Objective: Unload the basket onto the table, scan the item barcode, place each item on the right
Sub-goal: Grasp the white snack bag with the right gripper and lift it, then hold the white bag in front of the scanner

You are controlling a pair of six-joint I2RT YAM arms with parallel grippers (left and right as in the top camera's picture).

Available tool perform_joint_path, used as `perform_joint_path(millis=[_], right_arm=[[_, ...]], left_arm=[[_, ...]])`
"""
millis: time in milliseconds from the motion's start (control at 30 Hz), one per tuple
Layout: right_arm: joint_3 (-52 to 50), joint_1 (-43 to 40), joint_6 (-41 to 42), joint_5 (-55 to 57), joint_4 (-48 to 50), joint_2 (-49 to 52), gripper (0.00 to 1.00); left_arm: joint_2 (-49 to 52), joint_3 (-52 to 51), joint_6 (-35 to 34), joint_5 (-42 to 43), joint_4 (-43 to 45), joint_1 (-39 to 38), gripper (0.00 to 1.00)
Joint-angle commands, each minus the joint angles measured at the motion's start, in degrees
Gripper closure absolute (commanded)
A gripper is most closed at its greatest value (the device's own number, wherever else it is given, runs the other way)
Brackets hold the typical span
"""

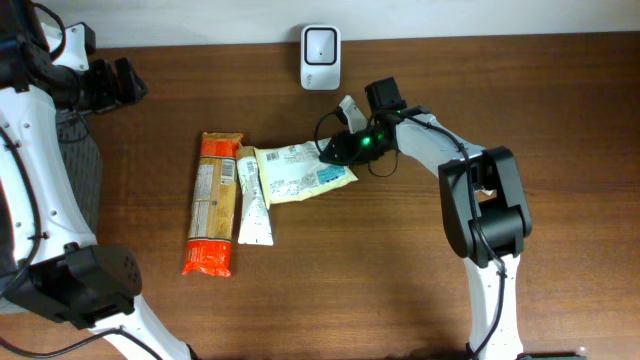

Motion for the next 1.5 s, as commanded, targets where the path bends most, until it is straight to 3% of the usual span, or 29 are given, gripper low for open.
perform_joint_path(millis=[0, 100, 333, 567, 700, 967, 1167, 1333, 1467], right_arm=[[-3.0, 1.2, 0.7, 2.4, -1.3, 3.7, 0.82], [-2.9, -0.2, 0.8, -5.7, -1.5, 3.5, 0.96], [-0.7, -6.9, -4.9, -14.2, -16.4, -8.7, 0.96], [-0.7, -10.1, -4.9, -21.3, -17.4, -24.5, 0.96], [-0.7, -15.2, -3.4, -34.4, -15.9, -26.3, 0.96], [-0.7, -26.0, -3.4, -39.4, -16.3, -26.4, 0.96], [-0.5, -26.0, -3.4, -38.6, -15.9, -26.4, 0.96], [4.1, -23.4, -3.4, -25.1, -18.6, -27.6, 0.96], [12.2, -15.9, -4.0, 2.3, -23.7, -28.1, 0.96]], left_arm=[[-0.5, 0.4, -0.1, 0.4, -0.1, 0.0, 0.01], [-0.5, 0.4, -0.1, 0.4, -0.1, 0.0, 0.01], [-0.5, 0.4, -0.1, 0.4, -0.1, 0.0, 0.01], [-0.5, 0.4, -0.1, 0.4, -0.1, 0.0, 0.01], [-0.5, 0.4, -0.1, 0.4, -0.1, 0.0, 0.01], [-0.5, 0.4, -0.1, 0.4, -0.1, 0.0, 0.01], [-0.5, 0.4, -0.1, 0.4, -0.1, 0.0, 0.01], [-0.5, 0.4, -0.1, 0.4, -0.1, 0.0, 0.01], [-0.5, 0.4, -0.1, 0.4, -0.1, 0.0, 0.01]])
